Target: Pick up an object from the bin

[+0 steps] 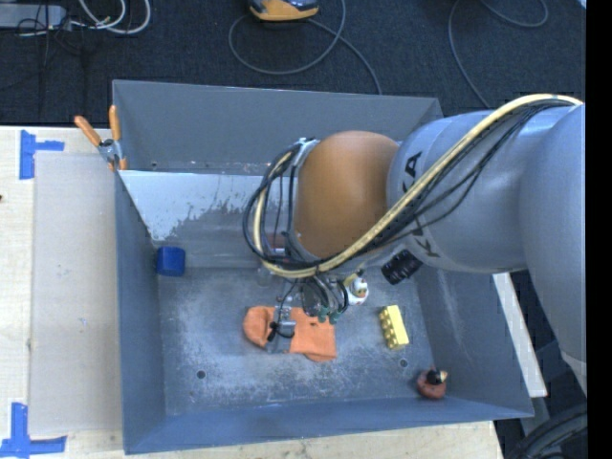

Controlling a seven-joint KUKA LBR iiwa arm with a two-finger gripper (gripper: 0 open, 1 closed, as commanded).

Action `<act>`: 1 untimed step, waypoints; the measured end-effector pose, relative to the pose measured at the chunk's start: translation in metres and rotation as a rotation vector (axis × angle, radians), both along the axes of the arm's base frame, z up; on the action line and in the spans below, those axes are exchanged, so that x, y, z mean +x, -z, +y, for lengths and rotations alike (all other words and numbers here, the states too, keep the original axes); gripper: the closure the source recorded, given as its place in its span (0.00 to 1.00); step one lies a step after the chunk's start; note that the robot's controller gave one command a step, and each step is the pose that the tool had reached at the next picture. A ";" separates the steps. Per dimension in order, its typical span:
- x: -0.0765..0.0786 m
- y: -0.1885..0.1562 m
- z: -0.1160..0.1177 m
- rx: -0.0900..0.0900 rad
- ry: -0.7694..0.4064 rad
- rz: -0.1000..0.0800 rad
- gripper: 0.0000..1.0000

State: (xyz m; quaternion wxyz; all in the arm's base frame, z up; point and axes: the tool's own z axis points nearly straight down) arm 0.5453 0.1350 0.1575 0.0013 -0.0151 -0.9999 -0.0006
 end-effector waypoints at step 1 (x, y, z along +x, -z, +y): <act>0.004 0.063 -0.017 -0.002 0.059 -0.003 0.00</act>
Offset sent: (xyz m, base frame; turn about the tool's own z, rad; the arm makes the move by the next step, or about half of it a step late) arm -0.0105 -0.0597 -0.0542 0.1227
